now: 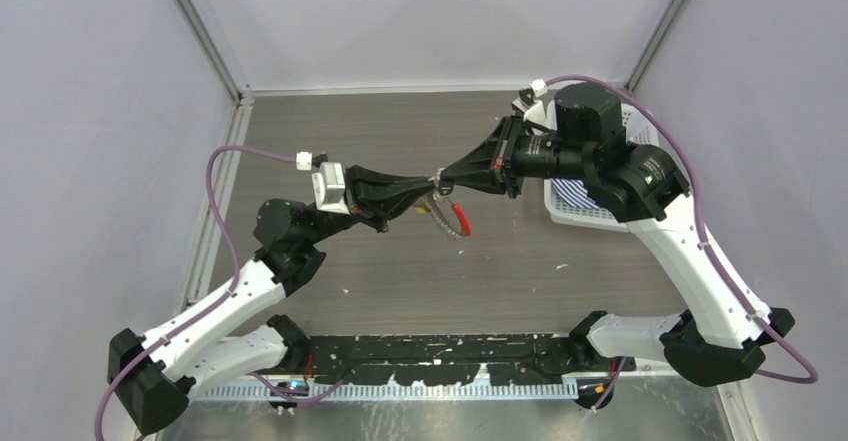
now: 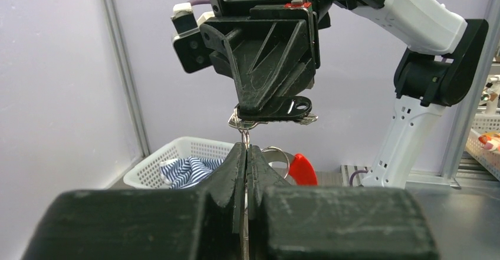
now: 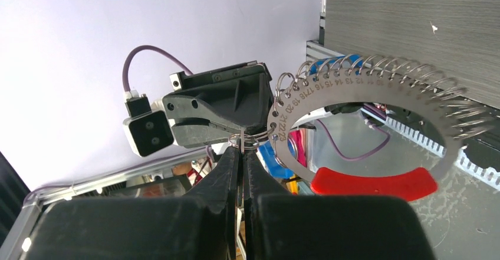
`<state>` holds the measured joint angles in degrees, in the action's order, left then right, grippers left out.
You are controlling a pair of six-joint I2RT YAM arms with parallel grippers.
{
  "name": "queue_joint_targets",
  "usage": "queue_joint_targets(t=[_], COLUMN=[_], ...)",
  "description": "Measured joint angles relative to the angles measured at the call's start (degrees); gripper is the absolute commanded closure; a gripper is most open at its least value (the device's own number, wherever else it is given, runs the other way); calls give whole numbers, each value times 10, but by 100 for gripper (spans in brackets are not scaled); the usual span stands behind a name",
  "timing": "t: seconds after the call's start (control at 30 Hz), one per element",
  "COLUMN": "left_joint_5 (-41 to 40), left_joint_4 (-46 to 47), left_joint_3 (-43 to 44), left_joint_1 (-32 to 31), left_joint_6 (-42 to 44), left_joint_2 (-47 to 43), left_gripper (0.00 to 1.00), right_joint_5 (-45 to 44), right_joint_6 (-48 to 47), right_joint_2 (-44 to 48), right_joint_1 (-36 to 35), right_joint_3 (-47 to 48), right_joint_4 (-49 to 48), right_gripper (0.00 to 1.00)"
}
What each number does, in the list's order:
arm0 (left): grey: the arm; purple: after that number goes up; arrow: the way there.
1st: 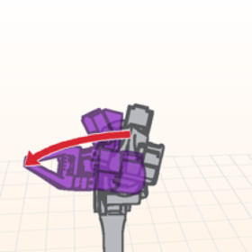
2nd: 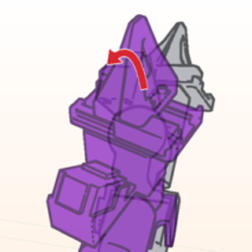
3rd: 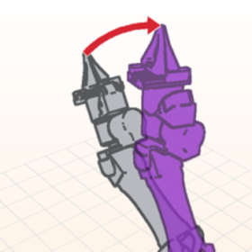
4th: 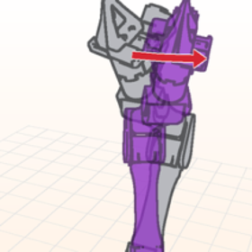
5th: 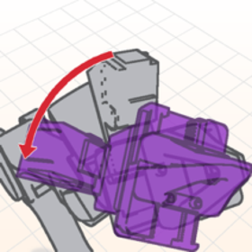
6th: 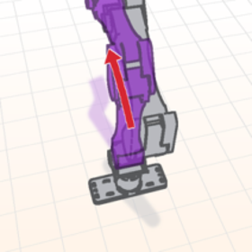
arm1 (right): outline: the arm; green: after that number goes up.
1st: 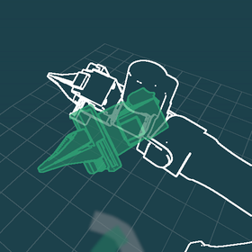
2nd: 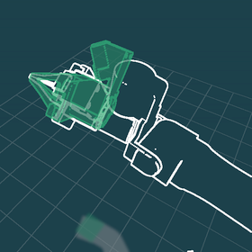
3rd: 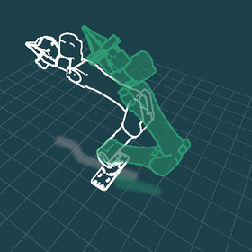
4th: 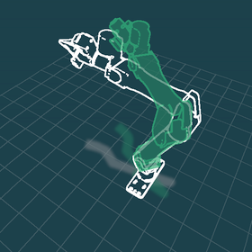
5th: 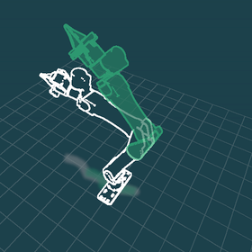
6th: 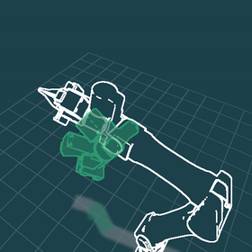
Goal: Remove the keys from the keyring
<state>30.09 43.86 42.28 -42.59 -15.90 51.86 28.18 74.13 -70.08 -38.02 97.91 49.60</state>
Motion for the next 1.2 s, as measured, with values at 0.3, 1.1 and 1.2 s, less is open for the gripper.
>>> queue_joint_targets(t=[0.3, 1.1, 1.2], left_joint_5=[-3, -29, -31], left_joint_4=[-1, 35, -4], left_joint_3=[0, -42, -31], left_joint_1=[0, -4, -4], left_joint_6=[8, -2, 5], left_joint_2=[1, -13, -15], left_gripper=[99, 55, 55], right_joint_5=[24, 13, 14], right_joint_6=[-2, -64, -68], right_joint_2=[4, -23, -27], right_joint_1=[14, 38, 38], right_joint_3=[-16, 44, 44], right_joint_4=[-19, 8, 15], right_gripper=[99, 99, 99])
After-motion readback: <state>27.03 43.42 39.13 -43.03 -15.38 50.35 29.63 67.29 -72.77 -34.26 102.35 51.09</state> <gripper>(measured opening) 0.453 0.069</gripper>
